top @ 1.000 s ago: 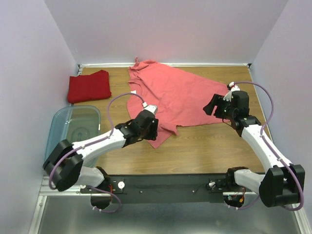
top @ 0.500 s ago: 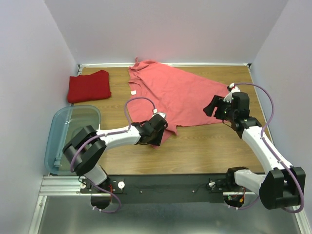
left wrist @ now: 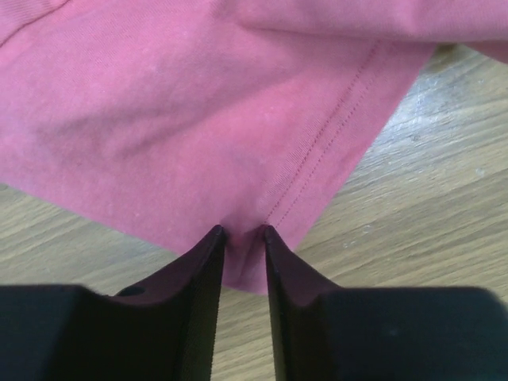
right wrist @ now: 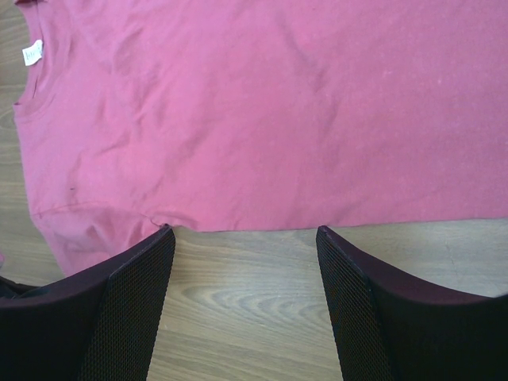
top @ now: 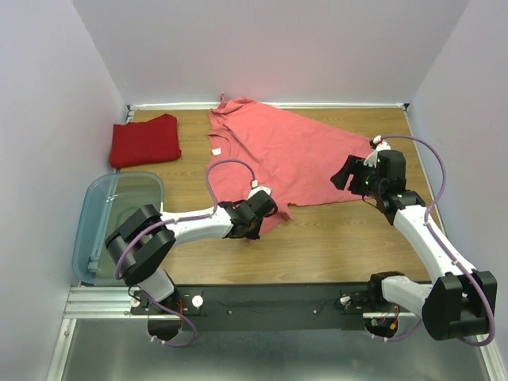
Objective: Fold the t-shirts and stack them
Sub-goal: Flatten the tshirt out
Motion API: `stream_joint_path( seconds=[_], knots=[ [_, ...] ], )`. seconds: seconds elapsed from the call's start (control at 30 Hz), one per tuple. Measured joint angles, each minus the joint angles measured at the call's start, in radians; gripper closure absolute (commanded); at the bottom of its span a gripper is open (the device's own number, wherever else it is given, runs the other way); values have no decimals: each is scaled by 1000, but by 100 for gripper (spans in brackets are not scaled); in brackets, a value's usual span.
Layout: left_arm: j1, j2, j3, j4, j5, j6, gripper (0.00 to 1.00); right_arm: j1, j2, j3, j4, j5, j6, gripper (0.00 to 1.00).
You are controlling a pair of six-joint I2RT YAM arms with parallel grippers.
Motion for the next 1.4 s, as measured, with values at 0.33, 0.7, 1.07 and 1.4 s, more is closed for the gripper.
stream_joint_path(
  seconds=[0.33,0.7,1.07,1.4],
  knots=[
    [-7,-38,-23,-70,-32,-39,99,0,0,-8,0,22,2,21],
    [35,-155,-91,-227,-51,-84,90,0,9,-9,0,23,18,21],
    [129,-323,-84,-292,-51,-104,51,0,33,-19,0,-8,21,21],
    [424,-341,-127,-29,45,-50,63,0,67,-50,1,-68,21,22]
  ],
)
